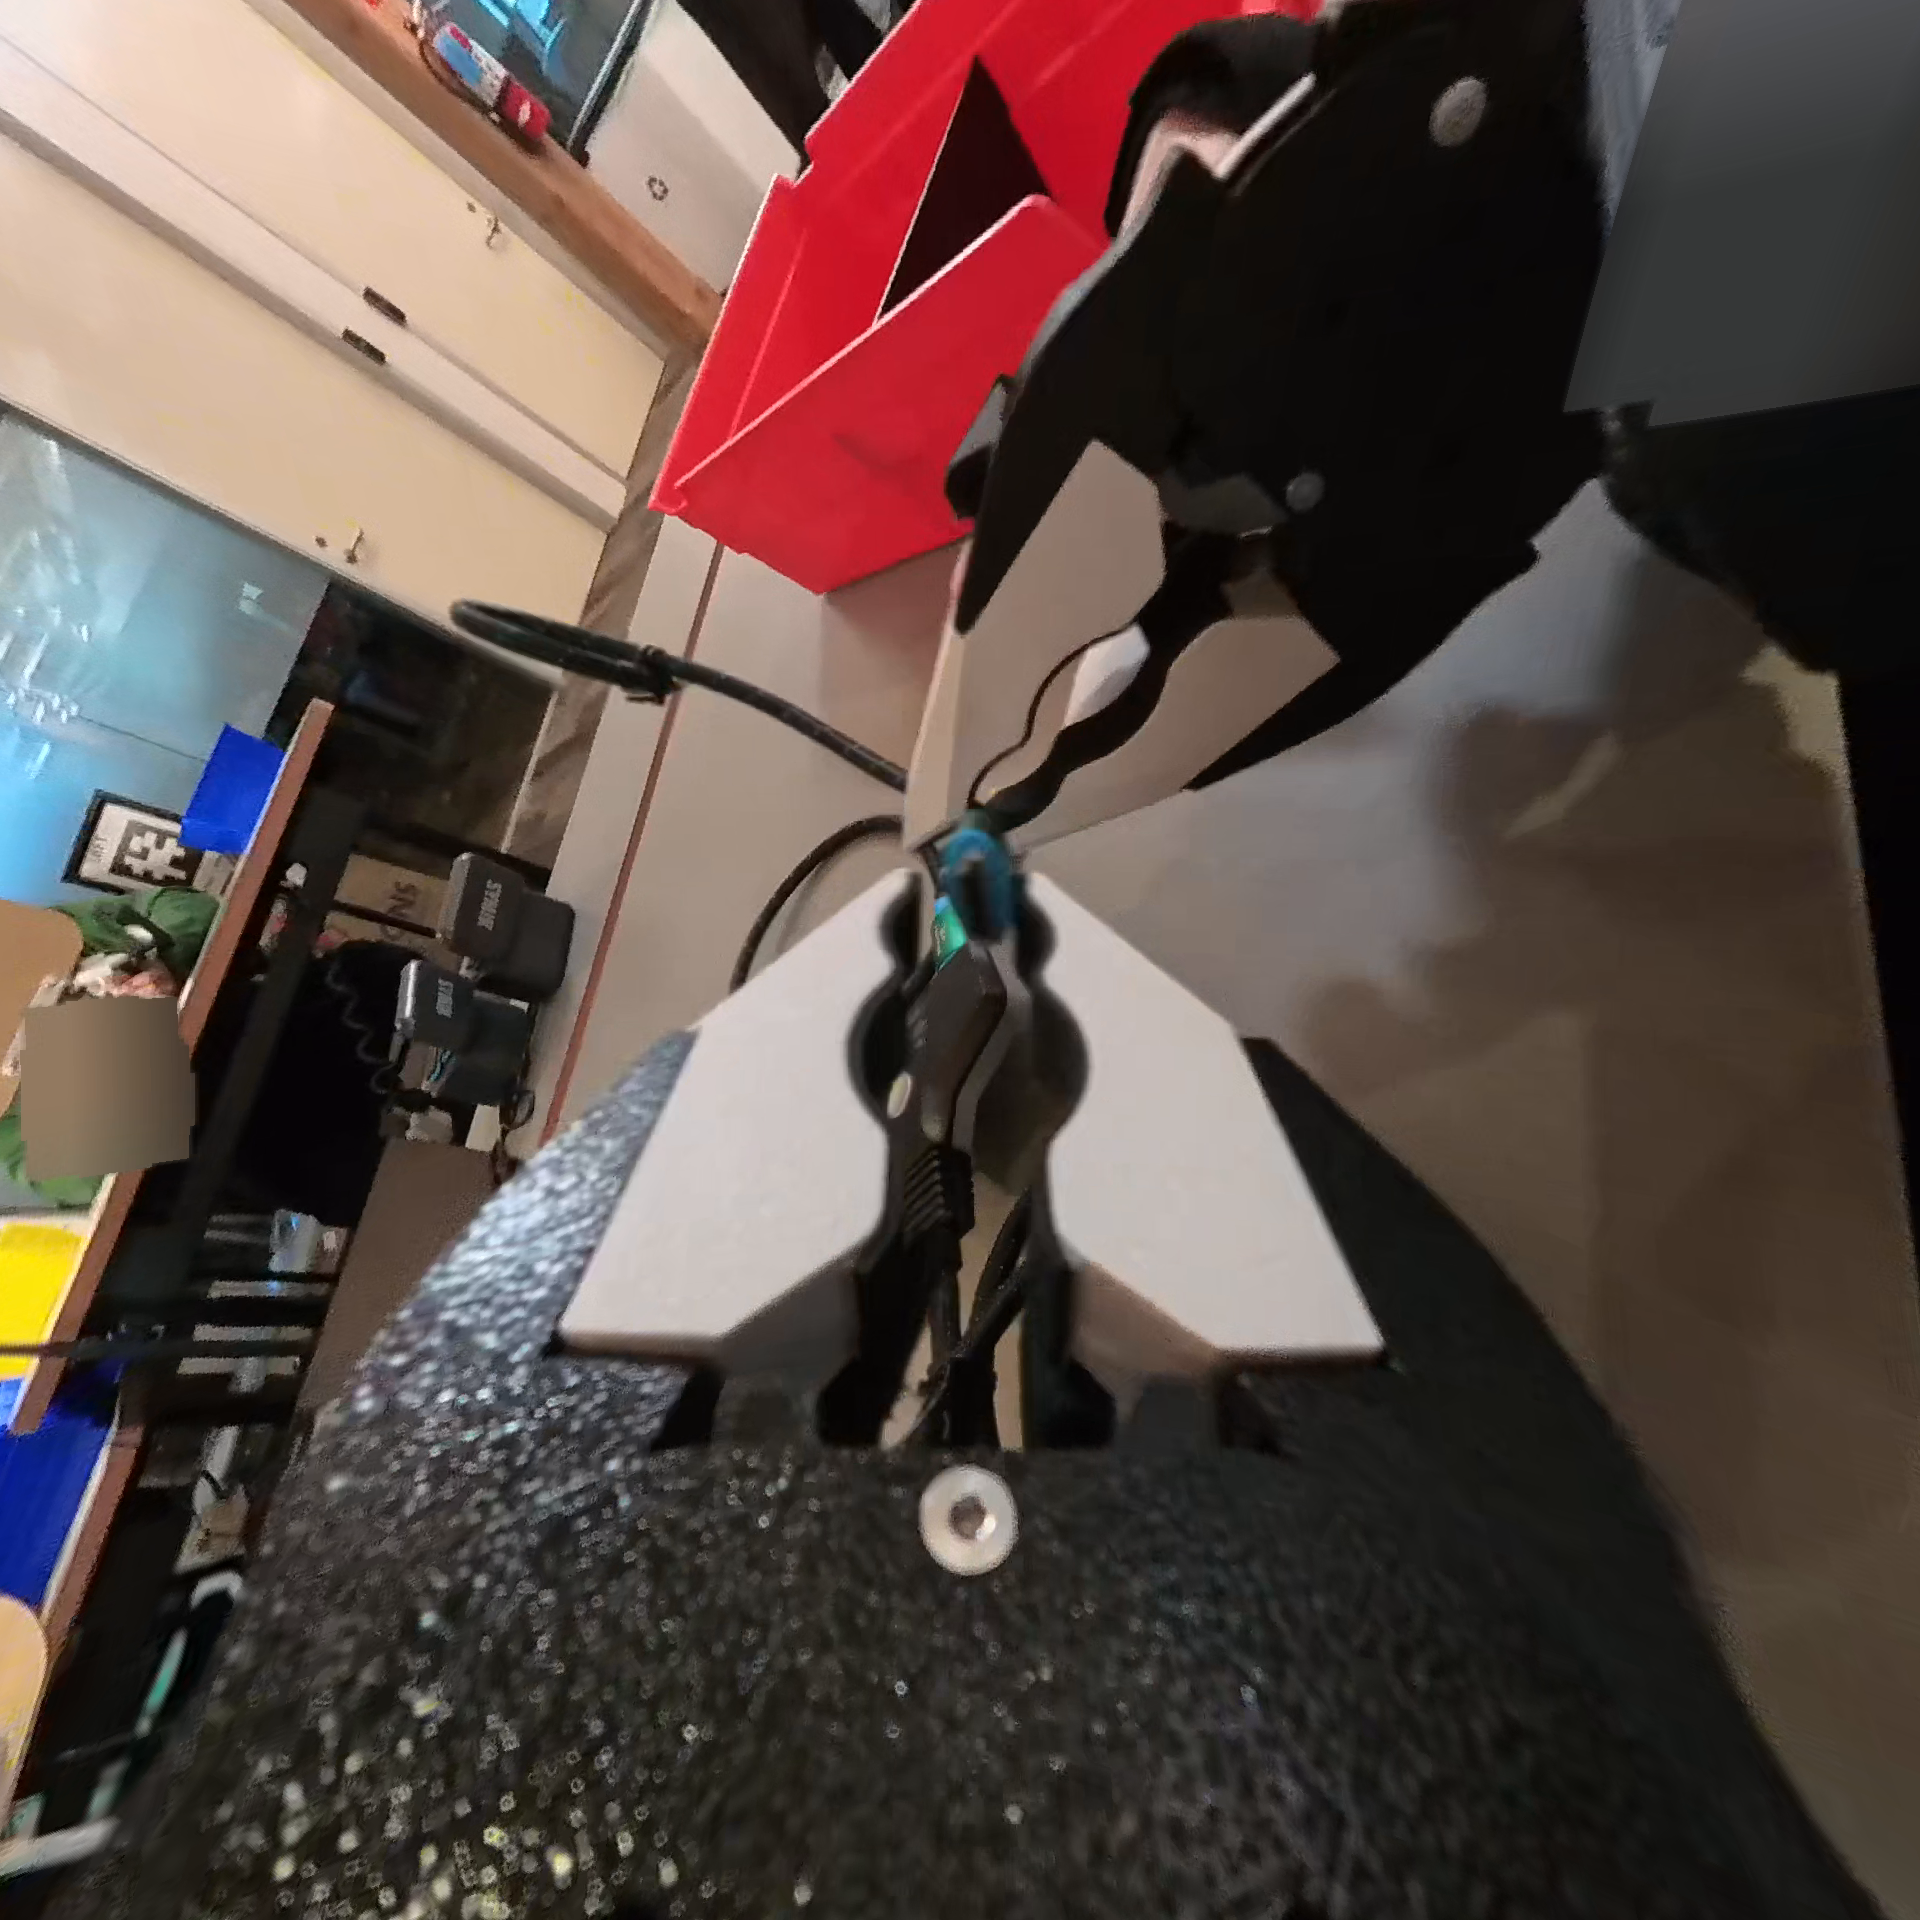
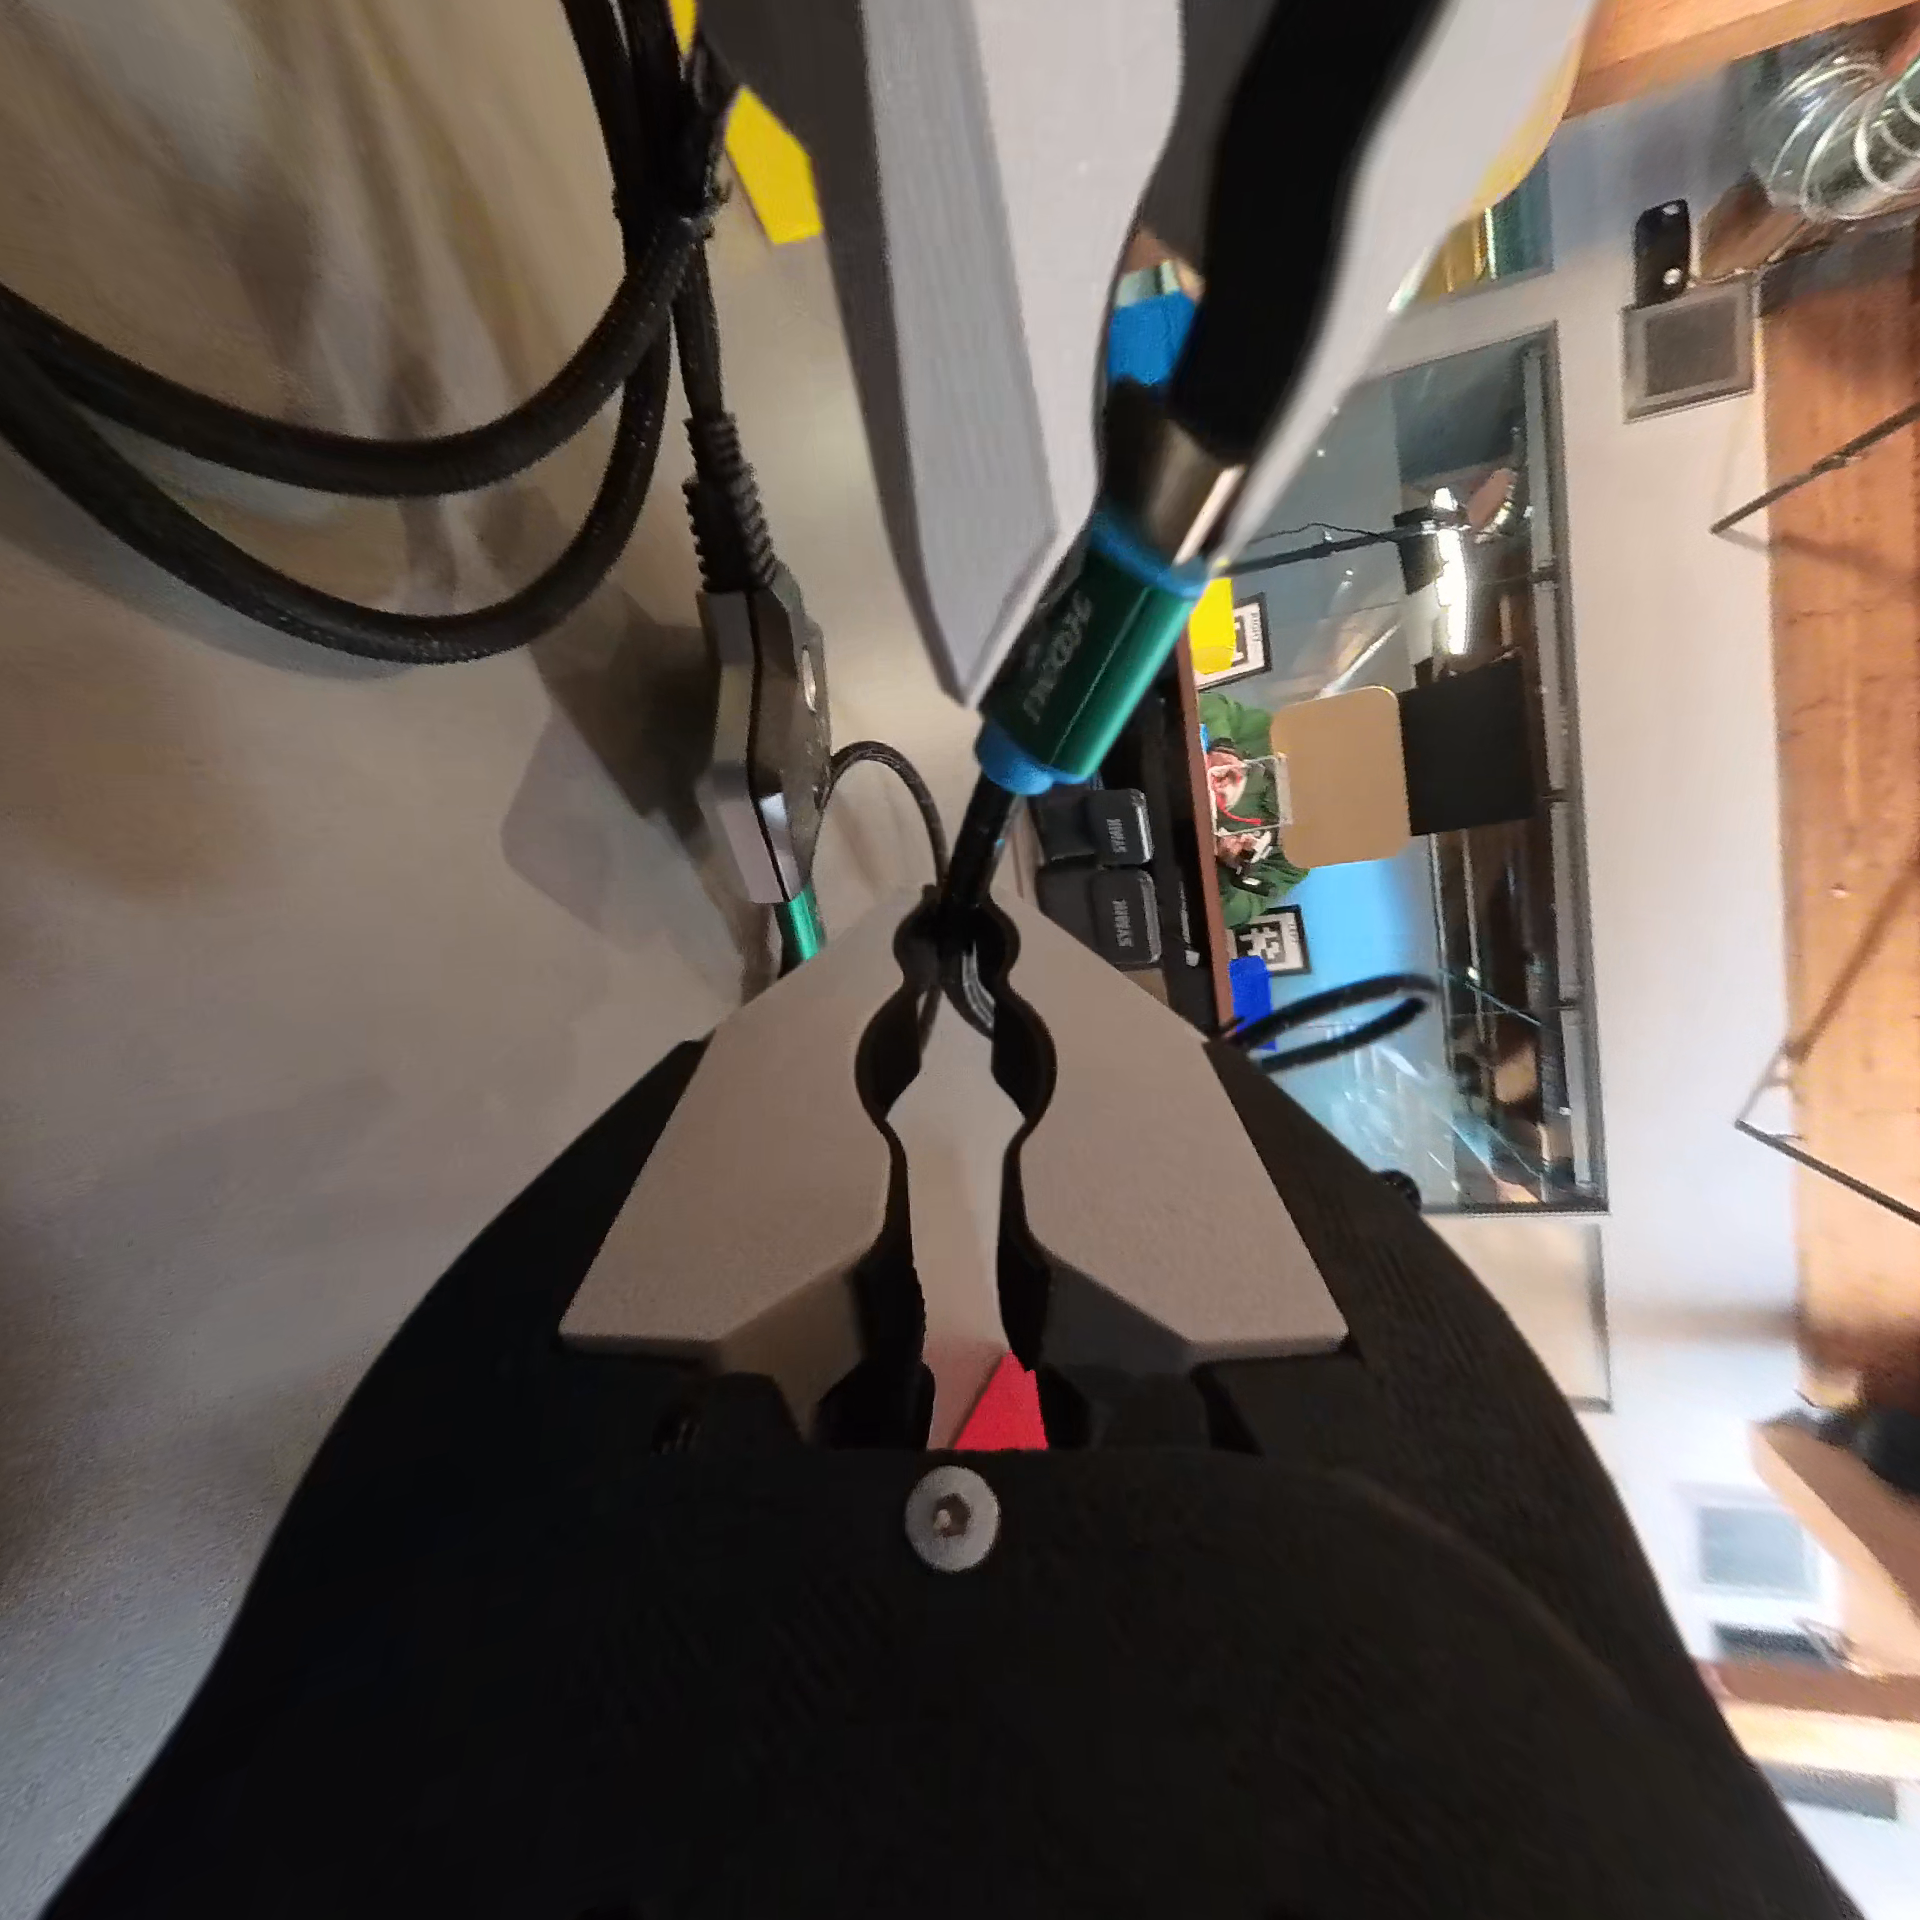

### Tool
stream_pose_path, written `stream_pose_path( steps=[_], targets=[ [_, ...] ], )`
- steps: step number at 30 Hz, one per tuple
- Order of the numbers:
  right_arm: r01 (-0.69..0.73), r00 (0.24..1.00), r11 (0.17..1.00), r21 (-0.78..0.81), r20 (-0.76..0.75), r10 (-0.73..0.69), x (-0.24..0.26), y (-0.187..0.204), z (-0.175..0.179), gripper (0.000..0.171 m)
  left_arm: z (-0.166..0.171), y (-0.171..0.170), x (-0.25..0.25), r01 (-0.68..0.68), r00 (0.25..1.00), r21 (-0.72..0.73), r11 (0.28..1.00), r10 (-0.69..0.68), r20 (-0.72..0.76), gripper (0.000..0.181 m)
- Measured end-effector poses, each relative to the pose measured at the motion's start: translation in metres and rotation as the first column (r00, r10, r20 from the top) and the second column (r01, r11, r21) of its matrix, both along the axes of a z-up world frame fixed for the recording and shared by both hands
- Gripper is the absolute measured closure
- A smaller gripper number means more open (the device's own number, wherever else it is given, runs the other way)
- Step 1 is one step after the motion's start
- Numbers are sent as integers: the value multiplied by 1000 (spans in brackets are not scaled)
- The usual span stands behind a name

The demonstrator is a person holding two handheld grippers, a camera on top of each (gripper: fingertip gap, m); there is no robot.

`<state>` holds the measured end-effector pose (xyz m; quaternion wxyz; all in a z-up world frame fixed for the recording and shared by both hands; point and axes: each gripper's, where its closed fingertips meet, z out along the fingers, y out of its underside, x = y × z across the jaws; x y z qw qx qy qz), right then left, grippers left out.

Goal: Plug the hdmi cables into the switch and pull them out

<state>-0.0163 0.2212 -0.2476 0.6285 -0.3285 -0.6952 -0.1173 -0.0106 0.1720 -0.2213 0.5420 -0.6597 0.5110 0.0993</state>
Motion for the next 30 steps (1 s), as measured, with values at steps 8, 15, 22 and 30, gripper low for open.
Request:
stream_pose_path(
  steps=[8, 15, 22, 30],
  targets=[
    [-193, 980, 972, -135, -75, 184, -1, -23, 4, 154, -4, -11, 3, 137, 975, 107, 985, -115, -188, 173],
    [-401, 915, 879, -257, -157, 371, -1, -58, 11, 154, -14, -16, 9, 208, 960, 84, 974, -187, -209, 173],
    [-327, 942, 900, -287, -178, 286, -2, -43, 9, 163, -7, -2, -1, 88, 995, 86, 992, -85, -48, 163],
    [-79, 969, 961, -267, -246, 11, 8, 11, 6, 163, -39, 31, -44, -208, 967, -32, 978, 200, -161, 122]
  ],
)
